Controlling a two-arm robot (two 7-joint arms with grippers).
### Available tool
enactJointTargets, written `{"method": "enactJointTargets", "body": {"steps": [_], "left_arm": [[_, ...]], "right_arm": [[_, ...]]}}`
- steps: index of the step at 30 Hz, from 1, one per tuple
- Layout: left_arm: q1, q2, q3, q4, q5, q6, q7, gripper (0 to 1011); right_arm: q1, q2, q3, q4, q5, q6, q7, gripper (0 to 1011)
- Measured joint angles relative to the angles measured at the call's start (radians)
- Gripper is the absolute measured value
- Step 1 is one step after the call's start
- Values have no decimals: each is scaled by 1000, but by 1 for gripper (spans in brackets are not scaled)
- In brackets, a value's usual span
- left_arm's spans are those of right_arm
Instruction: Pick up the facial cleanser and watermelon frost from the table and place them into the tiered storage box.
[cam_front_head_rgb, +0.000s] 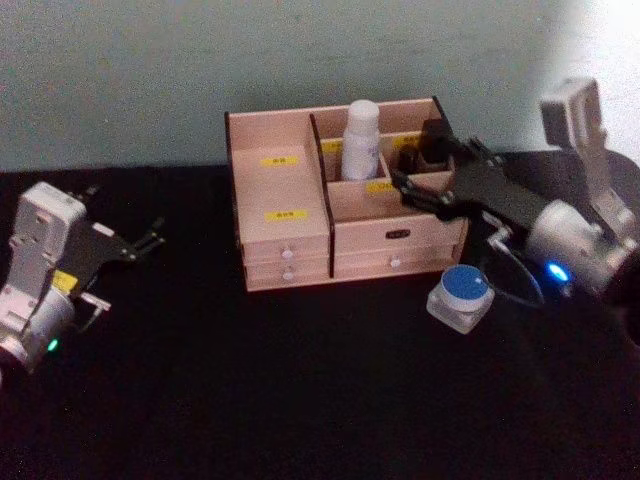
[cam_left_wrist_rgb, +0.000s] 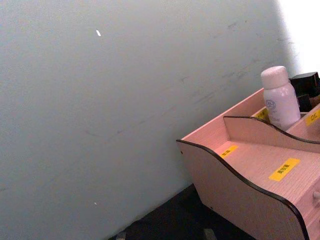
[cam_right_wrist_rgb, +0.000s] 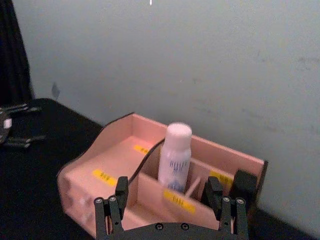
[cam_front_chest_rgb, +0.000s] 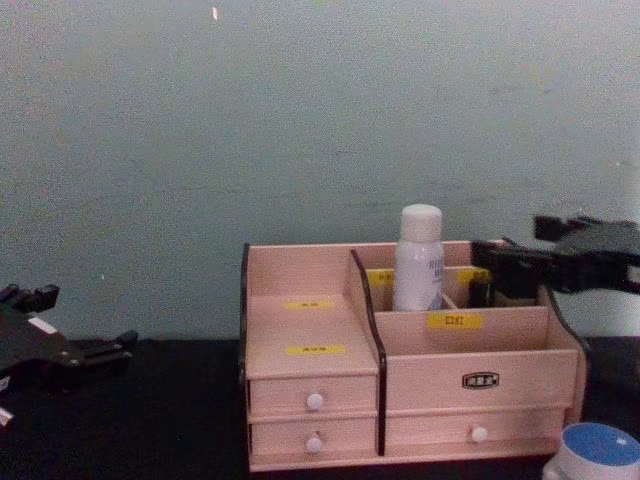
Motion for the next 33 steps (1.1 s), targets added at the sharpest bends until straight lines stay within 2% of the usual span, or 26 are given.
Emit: {"method": "enactJointTargets", "body": {"steps": [4,9,15,23,33], "left_arm": [[0,0,0,0,0,0,0,1001],[0,0,0,0,0,0,0,1001],[0,0,0,0,0,0,0,1001],[0,0,0,0,0,0,0,1001],[0,0,0,0,0,0,0,1001]], "right_arm": [[-85,65,19,-85,26,17,8,1003],[-156,122,39,-147,52,38,12,1002],[-227,170,60,-195,91,82,-4,1002],[-269,207,61,-214,124,154,-37,1002],[-247,215,29,-190,126,218,-71,1002]]}}
